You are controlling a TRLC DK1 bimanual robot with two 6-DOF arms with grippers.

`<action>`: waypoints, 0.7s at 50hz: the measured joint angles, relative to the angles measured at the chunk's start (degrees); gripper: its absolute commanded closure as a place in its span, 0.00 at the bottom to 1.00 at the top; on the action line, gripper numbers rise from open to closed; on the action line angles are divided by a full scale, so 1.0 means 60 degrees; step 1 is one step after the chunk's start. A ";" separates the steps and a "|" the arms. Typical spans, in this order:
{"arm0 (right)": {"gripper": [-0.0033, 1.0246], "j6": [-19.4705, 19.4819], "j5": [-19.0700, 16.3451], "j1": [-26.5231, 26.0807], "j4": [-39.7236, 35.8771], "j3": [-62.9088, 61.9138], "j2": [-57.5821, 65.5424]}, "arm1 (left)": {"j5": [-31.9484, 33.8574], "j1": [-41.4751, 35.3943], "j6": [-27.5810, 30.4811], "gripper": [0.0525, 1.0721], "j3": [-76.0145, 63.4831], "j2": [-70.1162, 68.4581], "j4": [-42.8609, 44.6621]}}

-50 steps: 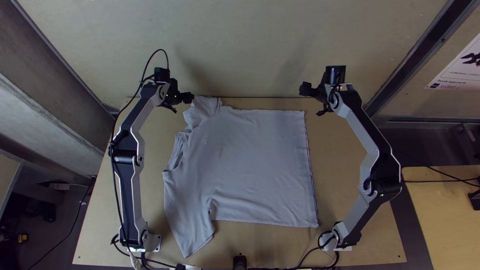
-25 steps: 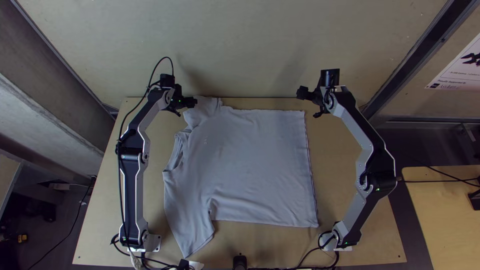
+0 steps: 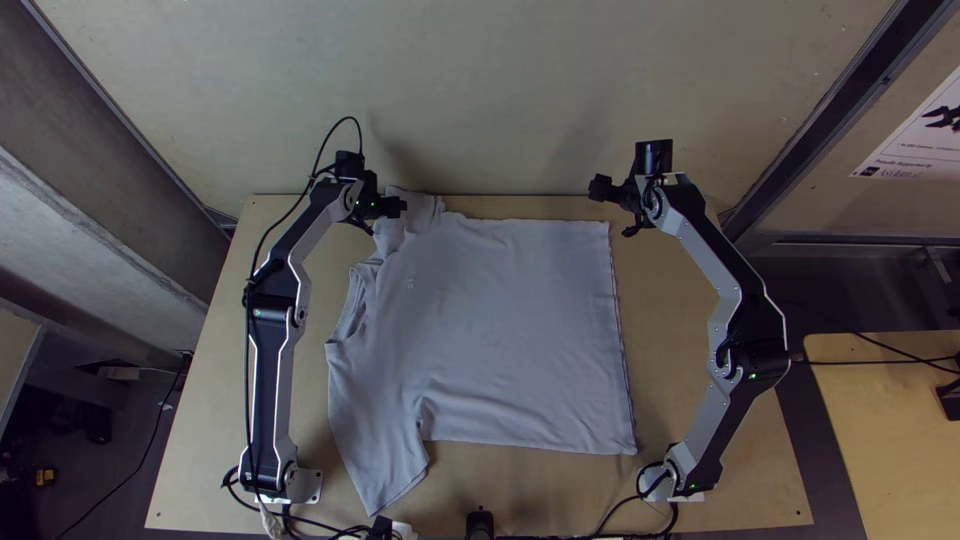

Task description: Fold the t-shirt

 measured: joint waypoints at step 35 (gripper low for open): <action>0.07 0.0426 0.0000 0.0000 -0.1304 0.2160 0.2889 | 0.0084 0.0390 -0.0178 0.98 0.0015 -0.0022 -0.0127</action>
